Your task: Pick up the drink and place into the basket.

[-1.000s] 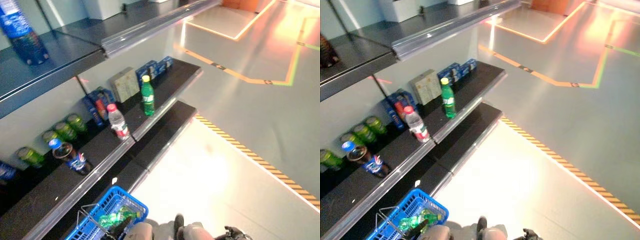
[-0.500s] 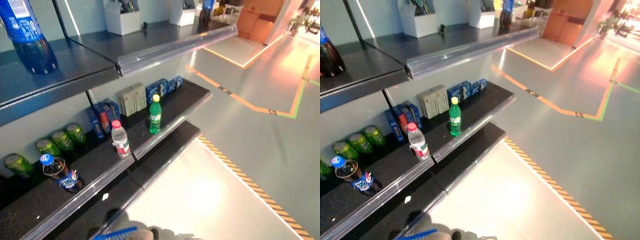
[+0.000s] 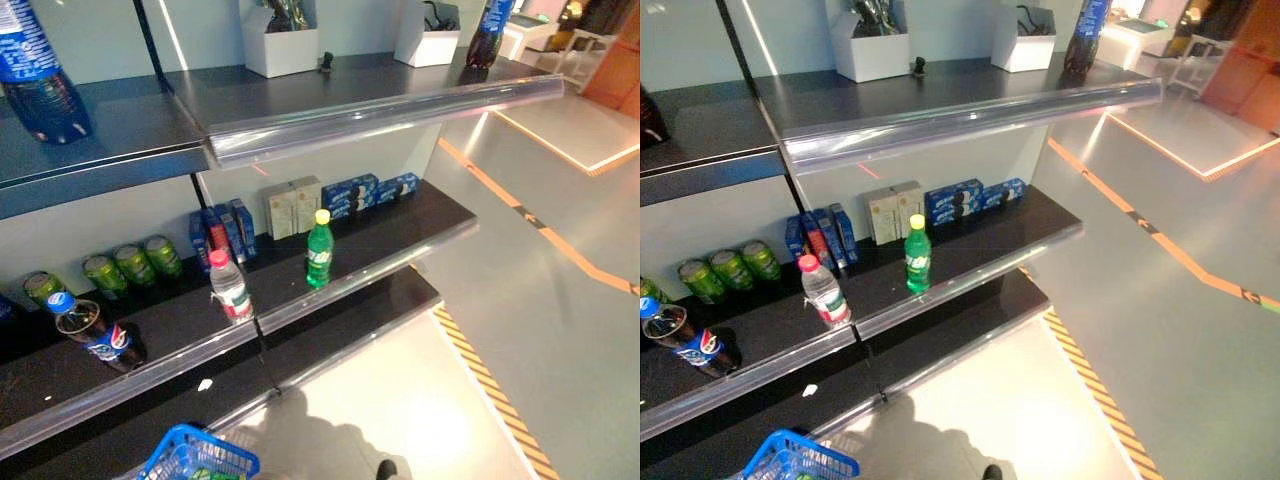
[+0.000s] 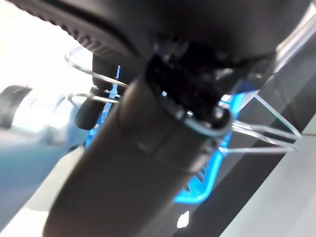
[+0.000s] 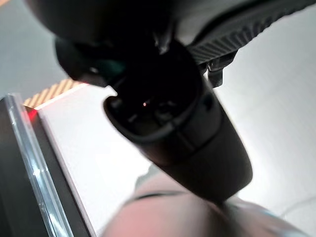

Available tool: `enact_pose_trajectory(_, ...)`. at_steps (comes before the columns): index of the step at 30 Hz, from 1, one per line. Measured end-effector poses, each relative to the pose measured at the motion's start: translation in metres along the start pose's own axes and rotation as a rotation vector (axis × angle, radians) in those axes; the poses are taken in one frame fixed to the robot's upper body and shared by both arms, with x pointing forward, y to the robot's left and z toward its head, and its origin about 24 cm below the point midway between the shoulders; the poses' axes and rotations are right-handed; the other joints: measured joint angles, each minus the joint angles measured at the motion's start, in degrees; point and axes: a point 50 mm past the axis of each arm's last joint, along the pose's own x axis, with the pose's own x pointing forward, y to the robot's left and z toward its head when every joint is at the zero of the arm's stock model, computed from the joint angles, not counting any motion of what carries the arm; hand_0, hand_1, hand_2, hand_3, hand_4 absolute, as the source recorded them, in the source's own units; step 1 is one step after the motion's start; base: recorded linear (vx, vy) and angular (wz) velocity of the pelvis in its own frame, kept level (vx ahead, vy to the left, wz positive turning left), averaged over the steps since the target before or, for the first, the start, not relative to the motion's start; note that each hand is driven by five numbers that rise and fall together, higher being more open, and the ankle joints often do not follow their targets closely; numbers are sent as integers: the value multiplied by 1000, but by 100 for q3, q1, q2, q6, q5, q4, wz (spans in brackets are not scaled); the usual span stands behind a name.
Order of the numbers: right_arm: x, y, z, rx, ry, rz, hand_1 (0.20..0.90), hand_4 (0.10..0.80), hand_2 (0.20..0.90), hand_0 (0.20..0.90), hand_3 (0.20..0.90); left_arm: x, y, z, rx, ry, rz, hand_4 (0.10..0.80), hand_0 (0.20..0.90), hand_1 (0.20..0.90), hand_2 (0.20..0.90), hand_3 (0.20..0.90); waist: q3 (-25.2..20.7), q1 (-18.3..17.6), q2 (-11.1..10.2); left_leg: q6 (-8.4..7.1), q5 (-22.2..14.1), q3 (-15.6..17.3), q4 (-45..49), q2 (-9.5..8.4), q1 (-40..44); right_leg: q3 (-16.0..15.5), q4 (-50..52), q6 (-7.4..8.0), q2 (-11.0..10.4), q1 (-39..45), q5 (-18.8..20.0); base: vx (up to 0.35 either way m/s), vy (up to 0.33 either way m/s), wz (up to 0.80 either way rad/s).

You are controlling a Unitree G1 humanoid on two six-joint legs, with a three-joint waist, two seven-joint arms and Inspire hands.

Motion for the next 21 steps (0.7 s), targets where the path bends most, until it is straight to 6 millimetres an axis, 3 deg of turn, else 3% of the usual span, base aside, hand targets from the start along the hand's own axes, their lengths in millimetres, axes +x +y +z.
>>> enact_pose_trajectory(1,1,-6,5,1,-18,-9,900,800,900,900,900,0,-7,1,7,-22,-18,100,300,300,300,200,23,-3,15,-121,122,152,136,70,-134,-142,-6,-50,82,69,-31,24,-516,51)
enact_pose_trajectory(2,0,-3,6,3,-18,0,900,800,900,900,900,0,-17,12,9,-62,-45,100,300,300,300,200,30,-3,-81,-298,259,239,415,59,-347,-307,-122,-116,76,154,-20,-23,-322,85)
enact_pose_trajectory(3,0,3,5,17,-14,18,900,800,900,900,900,0,-31,26,18,-99,-89,100,300,300,300,200,57,-12,-176,-378,496,438,674,21,-714,-535,-242,-137,86,242,15,-7,-247,128)
enact_pose_trajectory(5,-1,9,4,22,-8,37,900,800,900,900,900,-2,-52,42,58,-144,-163,100,300,300,300,200,133,4,-427,-207,918,931,722,-80,-922,-1020,-536,-286,-73,396,9,74,-173,119)
enact_pose_trajectory(7,0,4,12,18,-29,24,900,800,900,900,900,-2,-55,34,64,-119,-190,100,300,300,300,200,140,43,-451,45,540,1277,1014,-477,-923,-1070,-521,-309,-129,385,-7,137,-99,36)
enact_pose_trajectory(9,1,-5,13,20,-38,2,900,800,900,900,900,-2,-50,15,68,-56,-166,100,300,300,300,200,136,-105,-232,361,283,1721,633,-634,-792,-1252,-504,-276,-60,444,-28,142,-48,58)
enact_pose_trajectory(10,1,-9,10,29,-26,-6,900,800,900,900,900,-3,-51,12,76,-51,-174,100,300,300,300,200,112,-172,-26,432,182,1819,256,-541,-750,-1338,-450,-236,80,439,-66,170,-33,99)
enact_pose_trajectory(12,0,3,0,58,25,20,900,800,900,900,900,-2,-50,17,93,-62,-195,100,300,300,300,200,153,-125,-62,490,322,1787,-69,-592,-688,-1289,-219,-139,54,403,-256,147,-10,86)
enact_pose_trajectory(17,-1,5,-2,58,33,-15,900,800,900,900,900,-1,-31,7,82,-29,-149,100,300,300,300,200,142,-108,-41,561,307,1600,-87,-724,-512,-1207,467,8,-150,376,-653,124,52,27)
enact_pose_trajectory(18,-1,5,-2,53,31,-27,900,800,900,900,900,-1,-32,4,78,-17,-145,100,300,300,300,200,164,-126,-23,599,257,1491,-60,-806,-479,-916,1251,181,-273,114,-844,155,69,43)
enact_pose_trajectory(21,-1,3,4,40,7,-47,900,800,900,900,900,0,-28,4,89,-4,-138,100,300,300,300,200,199,-178,35,699,195,1317,12,-722,-416,-342,3179,305,-440,-745,-691,114,-89,50)
